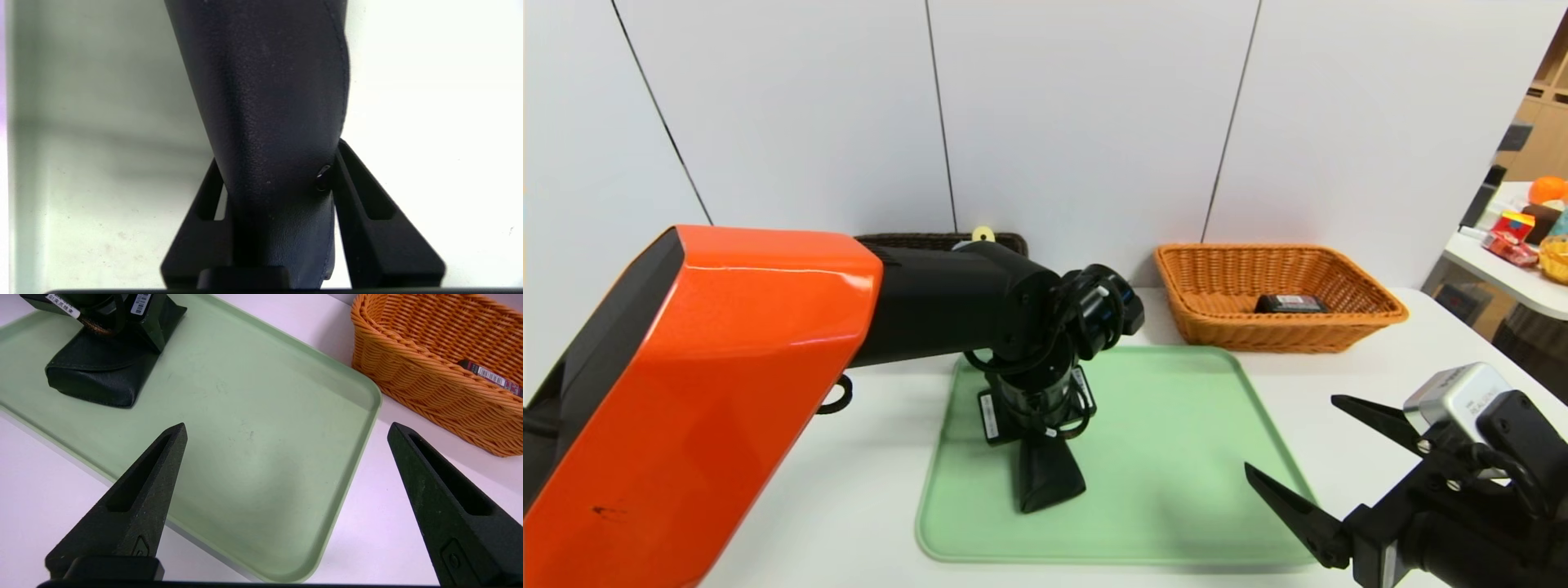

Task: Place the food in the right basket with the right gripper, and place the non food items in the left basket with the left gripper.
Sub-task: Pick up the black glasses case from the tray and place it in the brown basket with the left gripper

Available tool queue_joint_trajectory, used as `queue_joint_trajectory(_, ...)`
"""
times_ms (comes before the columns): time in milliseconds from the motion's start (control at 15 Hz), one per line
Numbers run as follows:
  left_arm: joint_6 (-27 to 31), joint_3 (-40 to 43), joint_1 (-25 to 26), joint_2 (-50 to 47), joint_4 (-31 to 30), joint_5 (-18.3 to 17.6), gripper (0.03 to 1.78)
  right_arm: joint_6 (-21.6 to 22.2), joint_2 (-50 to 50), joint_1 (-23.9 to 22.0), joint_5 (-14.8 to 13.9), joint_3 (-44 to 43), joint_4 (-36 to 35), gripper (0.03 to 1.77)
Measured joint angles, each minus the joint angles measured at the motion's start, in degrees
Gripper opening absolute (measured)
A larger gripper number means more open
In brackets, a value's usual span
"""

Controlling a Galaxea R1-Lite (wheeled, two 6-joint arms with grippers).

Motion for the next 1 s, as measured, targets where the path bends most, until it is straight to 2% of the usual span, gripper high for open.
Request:
queue_joint_trajectory(133, 0.0, 0.2, -1.3, -1.0, 0.2, 0.7, 0.62, 0.0, -0.3, 0.0, 0.0, 0.1, 0.0, 1.69)
queue_joint_trajectory(400, 1.4, 0.2, -4.7, -4.7, 0.0, 7.0, 0.57, 0.1, -0.3, 0.0, 0.0, 0.4, 0.0, 1.69)
queue_joint_trajectory(533, 2.1, 0.2, -5.8, -7.3, 0.0, 8.6, 0.57, 0.1, -0.2, 0.0, 0.1, 0.2, 0.0, 1.69)
queue_joint_trajectory(867, 5.3, 1.2, -7.0, -14.4, -0.6, 15.9, 0.54, -0.2, -0.1, 0.0, 0.2, 0.0, 0.0, 1.69)
queue_joint_trajectory(1000, 7.6, 3.0, -7.5, -17.6, -2.5, 19.2, 0.54, -0.3, 0.0, 0.0, 0.2, -0.1, 0.0, 1.69)
